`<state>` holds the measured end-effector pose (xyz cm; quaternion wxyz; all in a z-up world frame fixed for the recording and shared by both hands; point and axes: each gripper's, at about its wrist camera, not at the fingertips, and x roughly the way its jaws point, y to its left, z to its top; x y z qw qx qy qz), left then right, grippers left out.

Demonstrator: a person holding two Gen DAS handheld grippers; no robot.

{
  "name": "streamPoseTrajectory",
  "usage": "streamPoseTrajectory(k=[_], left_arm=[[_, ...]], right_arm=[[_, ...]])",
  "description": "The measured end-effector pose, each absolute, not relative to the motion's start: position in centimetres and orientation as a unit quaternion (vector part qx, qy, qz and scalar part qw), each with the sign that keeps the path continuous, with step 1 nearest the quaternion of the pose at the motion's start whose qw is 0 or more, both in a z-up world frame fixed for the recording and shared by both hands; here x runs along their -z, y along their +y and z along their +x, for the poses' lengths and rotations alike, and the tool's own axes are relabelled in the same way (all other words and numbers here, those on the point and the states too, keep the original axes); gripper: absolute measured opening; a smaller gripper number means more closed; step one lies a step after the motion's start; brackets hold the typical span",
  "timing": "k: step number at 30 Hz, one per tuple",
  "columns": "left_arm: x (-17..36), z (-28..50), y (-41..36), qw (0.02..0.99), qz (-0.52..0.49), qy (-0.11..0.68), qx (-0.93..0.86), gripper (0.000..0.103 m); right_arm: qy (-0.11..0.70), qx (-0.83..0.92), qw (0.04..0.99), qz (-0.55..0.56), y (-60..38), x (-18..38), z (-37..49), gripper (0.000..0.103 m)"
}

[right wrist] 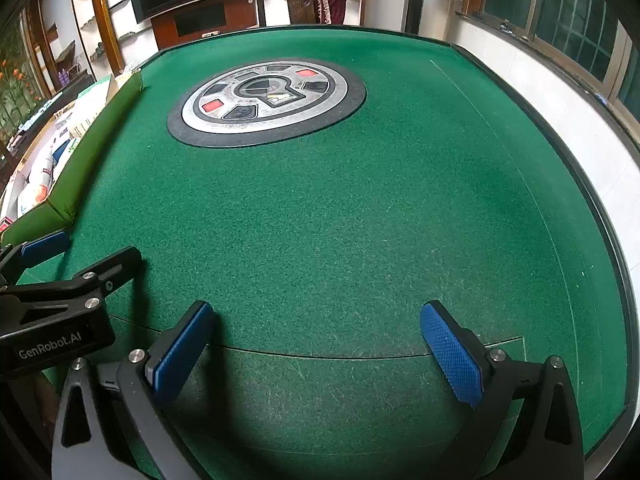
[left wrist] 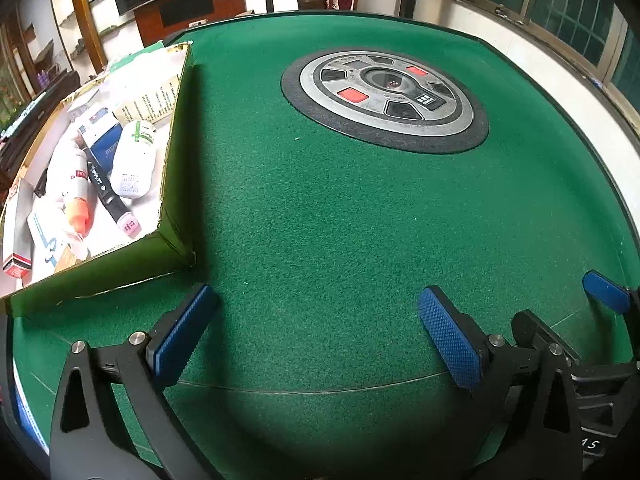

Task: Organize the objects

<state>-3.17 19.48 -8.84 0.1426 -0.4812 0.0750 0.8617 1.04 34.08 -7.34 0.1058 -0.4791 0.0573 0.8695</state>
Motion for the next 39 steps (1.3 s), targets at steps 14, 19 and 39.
streamPoseTrajectory(k=[14,19,39], left_arm=[[8.9,-3.2,19.5,0.142,-0.481,0.076,-0.862,0.103],[9.0,-3.3,19.4,0.142,-0.481,0.076,-0.862,0.103],[9.0,-3.3,19.5,0.142,-0.481,0.077,-0.862,0.103]], right_arm=[[0.058,-0.870,0.106,-0.479,33.8,7.4,1.2,0.103],[0.058,-0.870,0.106,-0.479,33.8,7.3,1.2,0.103],[0.057,-0.869,0.107,-0.479,33.3,8.4,2.2,0.103]])
